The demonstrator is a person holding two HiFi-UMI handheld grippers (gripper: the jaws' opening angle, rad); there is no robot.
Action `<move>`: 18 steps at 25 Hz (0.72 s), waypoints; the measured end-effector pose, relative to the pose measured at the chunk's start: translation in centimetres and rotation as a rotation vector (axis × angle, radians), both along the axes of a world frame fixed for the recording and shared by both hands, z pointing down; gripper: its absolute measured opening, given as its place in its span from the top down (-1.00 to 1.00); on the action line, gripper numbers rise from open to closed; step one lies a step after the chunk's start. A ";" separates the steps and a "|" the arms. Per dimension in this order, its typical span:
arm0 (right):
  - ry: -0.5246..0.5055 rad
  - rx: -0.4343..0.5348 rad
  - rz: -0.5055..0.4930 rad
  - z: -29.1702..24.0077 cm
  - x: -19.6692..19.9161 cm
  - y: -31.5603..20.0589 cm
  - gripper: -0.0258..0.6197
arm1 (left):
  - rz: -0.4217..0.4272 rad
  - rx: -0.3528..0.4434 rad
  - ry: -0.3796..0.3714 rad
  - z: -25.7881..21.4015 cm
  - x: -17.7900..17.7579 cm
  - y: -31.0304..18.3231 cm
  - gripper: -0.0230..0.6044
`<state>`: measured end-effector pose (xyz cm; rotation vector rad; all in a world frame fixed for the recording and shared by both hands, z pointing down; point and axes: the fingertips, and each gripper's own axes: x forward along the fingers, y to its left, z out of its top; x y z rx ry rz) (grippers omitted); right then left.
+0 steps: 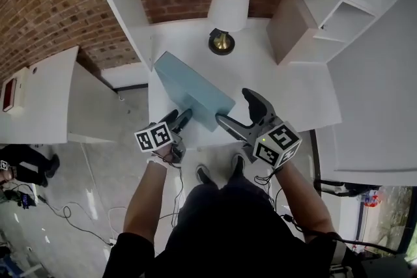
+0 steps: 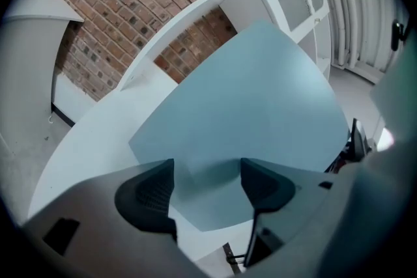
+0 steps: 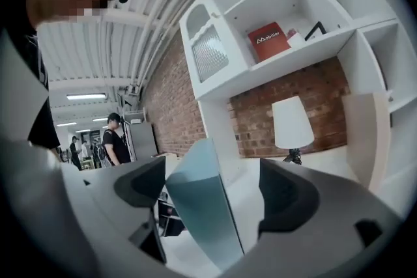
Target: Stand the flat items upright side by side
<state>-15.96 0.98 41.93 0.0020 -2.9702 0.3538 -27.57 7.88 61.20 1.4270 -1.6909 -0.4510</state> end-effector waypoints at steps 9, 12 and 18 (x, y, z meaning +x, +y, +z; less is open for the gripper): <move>0.063 0.093 -0.076 5.0 -0.1 2.1 -0.42 | 0.030 -0.049 -0.002 0.4 0.9 0.3 -0.09; 0.127 0.055 -0.077 8.2 -1.3 2.0 -0.42 | 0.032 -0.059 0.009 0.9 1.2 0.5 -0.09; 0.223 0.118 -0.047 11.8 -2.9 1.9 -0.32 | 0.042 -0.074 0.019 1.2 1.6 0.9 -0.09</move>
